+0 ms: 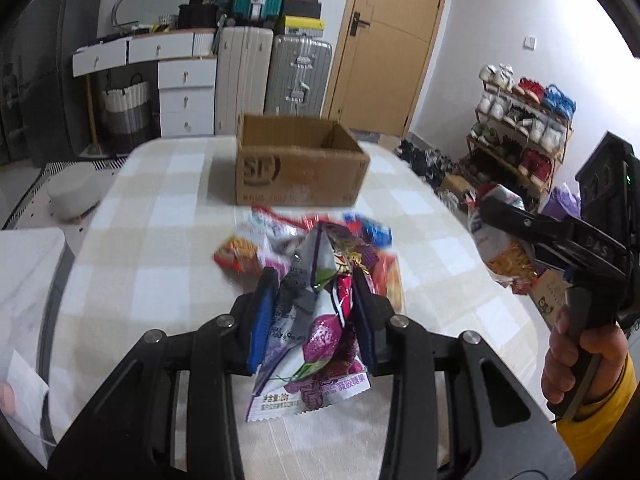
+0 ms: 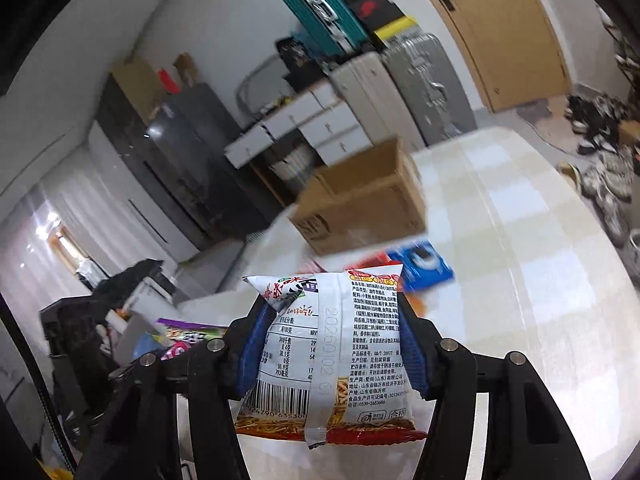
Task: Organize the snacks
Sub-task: 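Carry both held bags over the SF box and lower them inside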
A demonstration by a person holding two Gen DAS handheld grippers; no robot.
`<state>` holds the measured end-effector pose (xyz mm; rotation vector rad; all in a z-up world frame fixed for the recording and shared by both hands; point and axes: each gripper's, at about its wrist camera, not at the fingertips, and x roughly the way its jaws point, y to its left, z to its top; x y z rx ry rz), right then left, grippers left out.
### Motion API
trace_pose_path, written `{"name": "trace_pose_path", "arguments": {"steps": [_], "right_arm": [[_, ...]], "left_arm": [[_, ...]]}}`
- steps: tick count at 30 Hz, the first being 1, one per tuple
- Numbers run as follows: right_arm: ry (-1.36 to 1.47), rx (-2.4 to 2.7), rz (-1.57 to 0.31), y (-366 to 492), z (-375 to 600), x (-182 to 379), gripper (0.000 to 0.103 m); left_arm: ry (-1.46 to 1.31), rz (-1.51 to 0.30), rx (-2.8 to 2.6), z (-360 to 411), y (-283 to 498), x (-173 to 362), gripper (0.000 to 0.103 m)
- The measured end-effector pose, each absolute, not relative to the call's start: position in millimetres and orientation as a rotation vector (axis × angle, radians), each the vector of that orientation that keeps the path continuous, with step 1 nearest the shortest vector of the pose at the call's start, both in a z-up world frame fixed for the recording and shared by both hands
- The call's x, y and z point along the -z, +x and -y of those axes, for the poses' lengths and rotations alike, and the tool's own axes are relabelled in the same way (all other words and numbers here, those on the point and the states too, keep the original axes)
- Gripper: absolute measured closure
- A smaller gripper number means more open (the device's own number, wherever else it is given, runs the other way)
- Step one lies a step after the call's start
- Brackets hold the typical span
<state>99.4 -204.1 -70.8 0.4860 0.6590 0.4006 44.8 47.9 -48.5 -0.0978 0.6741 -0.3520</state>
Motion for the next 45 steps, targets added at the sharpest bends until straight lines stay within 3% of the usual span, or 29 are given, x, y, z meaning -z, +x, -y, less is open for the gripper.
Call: {"name": "trace_pose_path", "arguments": {"steps": [11, 23, 36, 45], "right_arm": [[0.436, -0.477, -0.554, 144.8, 206.7, -14.0, 0.044], [0.404, -0.543, -0.61, 276.2, 182.7, -30.7, 0.044], [0.39, -0.502, -0.772, 414.8, 166.5, 39.3, 0.044], [0.358, -0.473, -0.83, 433.7, 168.5, 80.0, 0.044]], "left_arm": [[-0.128, -0.62, 0.358, -76.1, 110.7, -44.8, 0.07], [-0.123, -0.722, 0.348, -60.9, 263.5, -77.2, 0.07], [-0.106, -0.865, 0.305, -21.0, 389.3, -8.5, 0.07], [-0.076, -0.889, 0.283, 7.4, 423.5, 38.8, 0.07]]}}
